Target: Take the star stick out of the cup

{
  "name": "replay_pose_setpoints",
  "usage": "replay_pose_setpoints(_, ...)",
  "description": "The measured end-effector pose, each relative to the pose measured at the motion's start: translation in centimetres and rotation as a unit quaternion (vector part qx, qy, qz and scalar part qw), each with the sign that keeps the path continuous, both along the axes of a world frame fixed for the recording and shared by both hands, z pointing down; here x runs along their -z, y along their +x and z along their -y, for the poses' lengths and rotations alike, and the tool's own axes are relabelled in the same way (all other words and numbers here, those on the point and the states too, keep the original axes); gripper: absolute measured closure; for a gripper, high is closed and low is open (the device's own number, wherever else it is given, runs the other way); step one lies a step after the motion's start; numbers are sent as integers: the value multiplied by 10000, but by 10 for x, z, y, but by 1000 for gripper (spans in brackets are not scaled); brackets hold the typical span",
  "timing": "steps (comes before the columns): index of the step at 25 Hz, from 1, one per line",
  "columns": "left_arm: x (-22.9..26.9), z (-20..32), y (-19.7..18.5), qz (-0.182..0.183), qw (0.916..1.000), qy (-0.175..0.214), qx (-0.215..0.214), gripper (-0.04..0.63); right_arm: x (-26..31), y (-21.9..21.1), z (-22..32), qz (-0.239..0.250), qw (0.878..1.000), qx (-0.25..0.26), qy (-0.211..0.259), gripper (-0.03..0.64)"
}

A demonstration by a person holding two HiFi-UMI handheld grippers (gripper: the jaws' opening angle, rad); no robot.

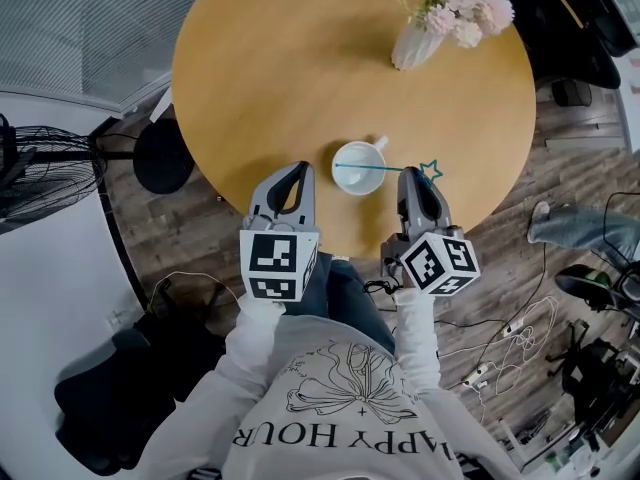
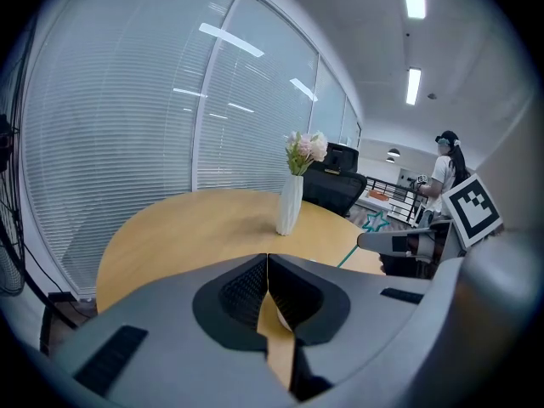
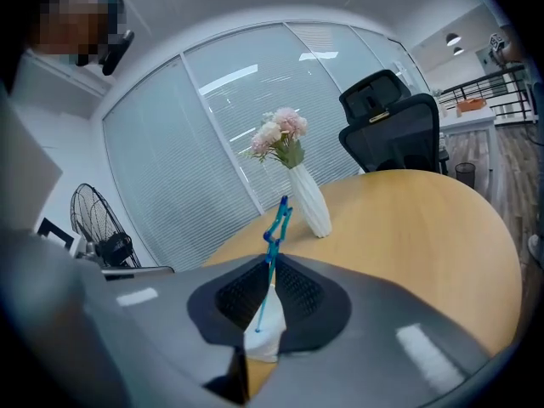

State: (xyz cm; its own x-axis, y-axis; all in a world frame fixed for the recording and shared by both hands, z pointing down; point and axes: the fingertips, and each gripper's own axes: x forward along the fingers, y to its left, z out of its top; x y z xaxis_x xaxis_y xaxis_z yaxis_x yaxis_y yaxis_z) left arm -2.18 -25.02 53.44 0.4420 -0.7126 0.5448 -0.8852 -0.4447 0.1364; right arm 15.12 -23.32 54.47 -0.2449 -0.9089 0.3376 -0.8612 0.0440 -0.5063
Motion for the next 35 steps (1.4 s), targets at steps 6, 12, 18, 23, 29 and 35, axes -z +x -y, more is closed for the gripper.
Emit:
replay_pose_setpoints(6,10,0,-4,-27,9999,107,77,588,14,-13,4,-184,9995,200,174,591)
replay_pose_setpoints(12,28,0,-8,-74,9994,289,164,588,34,-18,6,-266,9987,314,310,591)
replay_pose_setpoints(18,48,-3,-10,-129,9985,482,230,588,55,-18,3,-477,9972,394,430,591)
replay_pose_setpoints(23,69,-9,-9,-174,9971,684,268,588,74,-15,-5,-606,9956,404,594,591)
replay_pose_setpoints(29,92,-17,-11,-217,9949,931,315,588,106,-17,-12,-708,9916,468,977,591)
replay_pose_setpoints(35,119,-24,-12,-215,9920,1195,341,588,138,-15,-20,-868,9867,415,1312,591)
